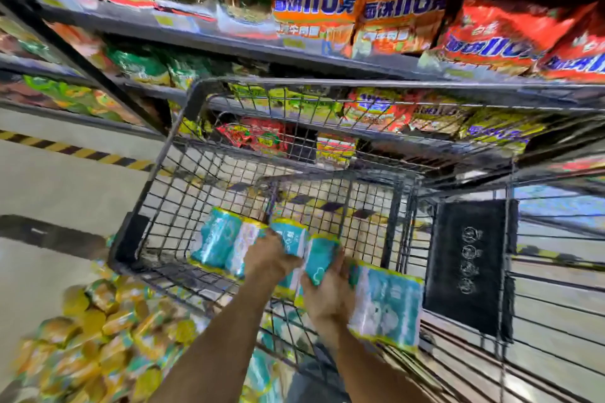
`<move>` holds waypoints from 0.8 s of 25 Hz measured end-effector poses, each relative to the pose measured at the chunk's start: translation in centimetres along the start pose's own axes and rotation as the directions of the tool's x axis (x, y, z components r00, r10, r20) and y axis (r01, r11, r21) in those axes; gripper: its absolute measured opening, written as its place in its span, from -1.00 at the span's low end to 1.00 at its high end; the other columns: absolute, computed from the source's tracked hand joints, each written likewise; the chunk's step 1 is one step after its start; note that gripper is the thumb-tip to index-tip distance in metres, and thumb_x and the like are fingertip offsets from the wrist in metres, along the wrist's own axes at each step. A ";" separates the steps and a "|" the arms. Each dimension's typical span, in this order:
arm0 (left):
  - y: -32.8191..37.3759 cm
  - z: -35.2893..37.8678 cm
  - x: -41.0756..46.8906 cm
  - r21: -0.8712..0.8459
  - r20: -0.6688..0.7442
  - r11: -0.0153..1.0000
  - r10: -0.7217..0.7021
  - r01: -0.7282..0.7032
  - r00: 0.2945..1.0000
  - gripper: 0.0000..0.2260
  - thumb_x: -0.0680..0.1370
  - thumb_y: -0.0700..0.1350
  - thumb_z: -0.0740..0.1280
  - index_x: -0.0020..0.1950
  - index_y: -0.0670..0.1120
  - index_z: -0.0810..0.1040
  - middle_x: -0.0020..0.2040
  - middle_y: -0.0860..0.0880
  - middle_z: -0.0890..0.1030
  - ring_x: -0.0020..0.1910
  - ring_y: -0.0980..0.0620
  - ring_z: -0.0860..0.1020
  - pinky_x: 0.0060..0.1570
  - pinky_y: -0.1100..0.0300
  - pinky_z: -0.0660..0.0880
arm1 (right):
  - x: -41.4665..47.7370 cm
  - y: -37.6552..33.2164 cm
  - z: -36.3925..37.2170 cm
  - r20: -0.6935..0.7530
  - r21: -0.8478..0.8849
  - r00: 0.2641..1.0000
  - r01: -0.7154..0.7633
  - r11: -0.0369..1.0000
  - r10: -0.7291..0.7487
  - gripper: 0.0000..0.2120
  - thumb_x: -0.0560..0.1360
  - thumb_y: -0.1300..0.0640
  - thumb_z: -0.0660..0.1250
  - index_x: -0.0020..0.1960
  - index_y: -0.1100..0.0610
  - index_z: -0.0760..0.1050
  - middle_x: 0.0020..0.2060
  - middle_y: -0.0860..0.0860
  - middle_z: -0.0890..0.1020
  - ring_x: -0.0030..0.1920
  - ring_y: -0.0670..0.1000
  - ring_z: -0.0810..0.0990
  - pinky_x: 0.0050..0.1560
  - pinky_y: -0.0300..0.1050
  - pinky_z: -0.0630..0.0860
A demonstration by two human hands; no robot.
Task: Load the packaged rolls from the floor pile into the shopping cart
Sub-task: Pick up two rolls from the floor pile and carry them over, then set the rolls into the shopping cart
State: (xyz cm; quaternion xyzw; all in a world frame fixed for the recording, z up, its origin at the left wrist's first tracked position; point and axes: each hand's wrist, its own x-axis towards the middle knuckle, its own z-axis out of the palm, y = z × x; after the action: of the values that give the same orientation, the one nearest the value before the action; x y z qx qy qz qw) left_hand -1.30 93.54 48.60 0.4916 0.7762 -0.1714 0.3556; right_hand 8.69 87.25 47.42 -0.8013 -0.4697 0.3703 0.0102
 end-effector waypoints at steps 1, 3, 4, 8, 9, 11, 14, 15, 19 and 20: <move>-0.4 0.5 0.2 -0.010 0.011 1.000 -0.016 0.016 1.000 -0.27 0.37 0.15 0.46 0.36 -0.19 0.26 0.25 -0.16 0.51 0.25 -0.15 0.48 0.16 0.07 0.44 | -0.1 0.1 0.4 -0.005 -0.012 1.000 0.004 1.000 -0.004 -0.14 0.47 -0.11 0.33 0.56 0.15 -0.06 0.47 0.16 0.24 0.31 0.23 0.43 0.10 0.04 0.49; -0.8 1.2 0.3 0.001 0.023 0.999 -0.035 0.035 0.999 -0.24 0.37 0.13 0.46 0.40 -0.19 0.21 0.24 -0.15 0.52 0.25 -0.16 0.49 0.15 0.06 0.45 | -0.1 0.2 1.0 0.030 -0.056 0.999 -0.027 0.998 0.028 -0.12 0.46 -0.10 0.33 0.56 0.17 -0.09 0.47 0.15 0.21 0.33 0.21 0.41 0.13 0.01 0.47; -0.9 1.4 0.3 0.023 0.023 0.999 -0.025 0.024 0.999 -0.21 0.38 0.13 0.46 0.42 -0.19 0.17 0.23 -0.15 0.53 0.24 -0.17 0.50 0.13 0.05 0.45 | 0.0 0.3 1.1 0.047 -0.070 0.997 -0.064 0.996 0.067 -0.11 0.47 -0.10 0.32 0.56 0.19 -0.12 0.47 0.15 0.20 0.37 0.18 0.36 0.17 -0.02 0.44; -0.6 1.9 0.2 0.112 0.018 0.993 0.040 -0.041 0.999 -0.07 0.37 0.16 0.47 0.49 -0.23 0.04 0.25 -0.16 0.51 0.25 -0.17 0.48 0.15 0.03 0.45 | 0.2 0.8 1.2 0.063 -0.035 0.987 -0.146 0.989 0.148 -0.10 0.50 -0.07 0.31 0.54 0.24 -0.20 0.44 0.18 0.24 0.36 0.17 0.36 0.17 -0.05 0.41; -0.5 2.0 0.2 0.118 0.021 0.991 0.053 -0.055 0.998 -0.08 0.38 0.16 0.47 0.49 -0.23 0.04 0.25 -0.17 0.51 0.26 -0.17 0.48 0.17 0.03 0.44 | 0.1 0.9 1.2 0.065 -0.020 0.986 -0.151 0.988 0.152 -0.08 0.50 -0.07 0.32 0.54 0.25 -0.22 0.43 0.18 0.25 0.34 0.18 0.38 0.16 -0.05 0.42; -0.5 2.4 0.0 0.104 0.035 0.992 0.069 -0.073 0.997 -0.13 0.41 0.12 0.46 0.48 -0.23 0.05 0.26 -0.17 0.49 0.26 -0.16 0.47 0.19 0.04 0.43 | -0.1 1.0 1.0 0.082 -0.004 0.985 -0.155 0.988 0.154 -0.04 0.48 -0.09 0.36 0.54 0.26 -0.22 0.41 0.17 0.30 0.31 0.19 0.42 0.13 -0.03 0.44; -0.7 2.4 -0.3 0.109 0.085 0.989 0.088 -0.097 0.992 -0.07 0.45 0.07 0.43 0.53 -0.24 -0.12 0.35 -0.20 0.40 0.33 -0.16 0.40 0.26 0.03 0.38 | 0.0 1.0 0.4 0.100 -0.055 0.983 -0.150 0.987 0.155 -0.09 0.47 -0.08 0.37 0.53 0.25 -0.13 0.40 0.14 0.33 0.29 0.17 0.45 0.14 -0.01 0.46; -0.8 2.3 -0.5 0.126 0.091 0.986 0.097 -0.108 0.991 -0.06 0.47 0.06 0.41 0.54 -0.23 -0.18 0.41 -0.21 0.33 0.37 -0.16 0.36 0.29 0.03 0.36 | -0.2 0.9 0.0 0.109 -0.062 0.984 -0.133 0.989 0.139 -0.12 0.47 -0.06 0.36 0.52 0.24 -0.09 0.41 0.14 0.31 0.30 0.17 0.45 0.15 0.00 0.46; -0.5 1.1 -2.5 0.247 0.010 0.963 0.110 -0.109 0.994 -0.09 0.52 0.07 0.36 0.54 -0.15 -0.26 0.57 -0.14 -0.08 0.52 -0.18 0.07 0.45 -0.06 0.17 | -0.9 0.8 -2.0 0.178 -0.251 0.980 0.129 0.959 -0.085 -0.14 0.50 -0.09 0.31 0.54 0.25 -0.11 0.52 0.17 0.07 0.51 0.21 0.08 0.47 0.06 0.15; -0.4 0.6 -3.3 0.281 -0.029 0.954 0.116 -0.103 0.993 -0.08 0.51 0.12 0.35 0.54 -0.14 -0.26 0.57 -0.11 -0.14 0.54 -0.17 -0.02 0.48 -0.07 0.07 | -1.1 0.8 -3.0 0.198 -0.317 0.967 0.217 0.923 -0.159 -0.14 0.51 -0.09 0.28 0.55 0.24 -0.14 0.53 0.18 0.00 0.53 0.22 -0.01 0.51 0.06 0.04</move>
State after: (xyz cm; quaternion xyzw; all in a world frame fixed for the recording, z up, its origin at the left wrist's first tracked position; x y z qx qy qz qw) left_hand -0.57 90.84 50.55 0.5827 0.7237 -0.2482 0.2740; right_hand 10.72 86.99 49.92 -0.7082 -0.6000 0.3482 -0.1308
